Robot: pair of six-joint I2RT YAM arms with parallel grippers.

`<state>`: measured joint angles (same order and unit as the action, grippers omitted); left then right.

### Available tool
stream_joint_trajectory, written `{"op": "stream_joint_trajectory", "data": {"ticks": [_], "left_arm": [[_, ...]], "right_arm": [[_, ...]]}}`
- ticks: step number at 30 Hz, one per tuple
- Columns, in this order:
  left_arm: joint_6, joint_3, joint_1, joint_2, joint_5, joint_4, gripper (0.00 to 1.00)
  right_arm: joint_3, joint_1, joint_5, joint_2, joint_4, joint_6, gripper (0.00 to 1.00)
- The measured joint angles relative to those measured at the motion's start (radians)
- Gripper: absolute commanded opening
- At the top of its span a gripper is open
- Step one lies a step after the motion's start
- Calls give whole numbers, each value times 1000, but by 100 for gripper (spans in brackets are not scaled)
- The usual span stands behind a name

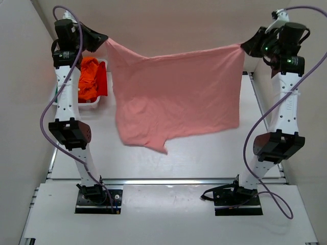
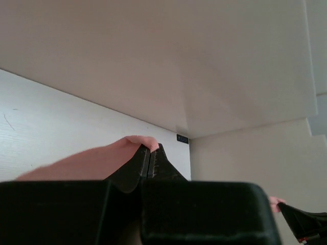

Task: Fold and stack the t-shirts
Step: Flatten out the tshirt

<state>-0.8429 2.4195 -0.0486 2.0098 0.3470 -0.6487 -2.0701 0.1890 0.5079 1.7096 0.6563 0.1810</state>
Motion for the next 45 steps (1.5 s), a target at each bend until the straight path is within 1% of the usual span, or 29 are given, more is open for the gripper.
{"op": "stream_joint_trajectory", "data": {"ticks": [1,2,6,9,11,13,15,16,20,23,25,26,28,30,33,36,39,41,45], "left_arm": [[-17,-3,-23,5,17,13,0],[-31,-3,-45,5,35,34,0],[-98,3,-122,-39,113,139,0],[-125,-13,-151,-116,158,190,0],[-118,-69,-151,-204,172,203,0],[-85,-166,-125,-315,172,209,0],[-43,-335,-69,-463,163,204,0],[-22,-452,-36,-547,154,227,0],[53,-899,127,-856,88,187,0],[80,-1196,266,-1043,0,126,0],[79,-1381,339,-1161,-23,71,0],[77,-1475,356,-1225,-25,40,0],[75,-1629,351,-1342,-31,-43,0],[75,-1724,336,-1436,-42,-127,0],[69,-1785,325,-1536,-50,-198,0],[64,-1814,312,-1580,-38,-224,0],[63,-1855,306,-1573,-31,-221,0],[63,-1871,311,-1553,-35,-219,0],[69,-1870,317,-1479,-51,-179,0]], "right_arm": [[-83,0,2,45,-11,-2,0],[-122,1,5,62,-31,-2,0],[-134,36,47,25,-47,7,1],[-54,69,82,-50,-77,16,0],[27,90,98,-110,-93,20,0],[114,108,113,-164,-117,22,0],[236,114,114,-220,-149,19,0],[323,114,108,-259,-162,17,0],[644,101,79,-389,-166,16,0],[866,61,5,-515,-80,26,0],[979,1,-61,-609,-26,46,0],[1031,-35,-89,-661,4,64,1],[1132,-105,-130,-775,61,109,0],[1212,-148,-156,-863,111,152,0],[1329,-188,-198,-959,205,218,0],[1418,-201,-228,-1045,314,264,0],[1462,-168,-234,-1128,410,276,0],[1463,-145,-230,-1162,439,282,0],[1469,-128,-228,-1120,435,282,0]]}}
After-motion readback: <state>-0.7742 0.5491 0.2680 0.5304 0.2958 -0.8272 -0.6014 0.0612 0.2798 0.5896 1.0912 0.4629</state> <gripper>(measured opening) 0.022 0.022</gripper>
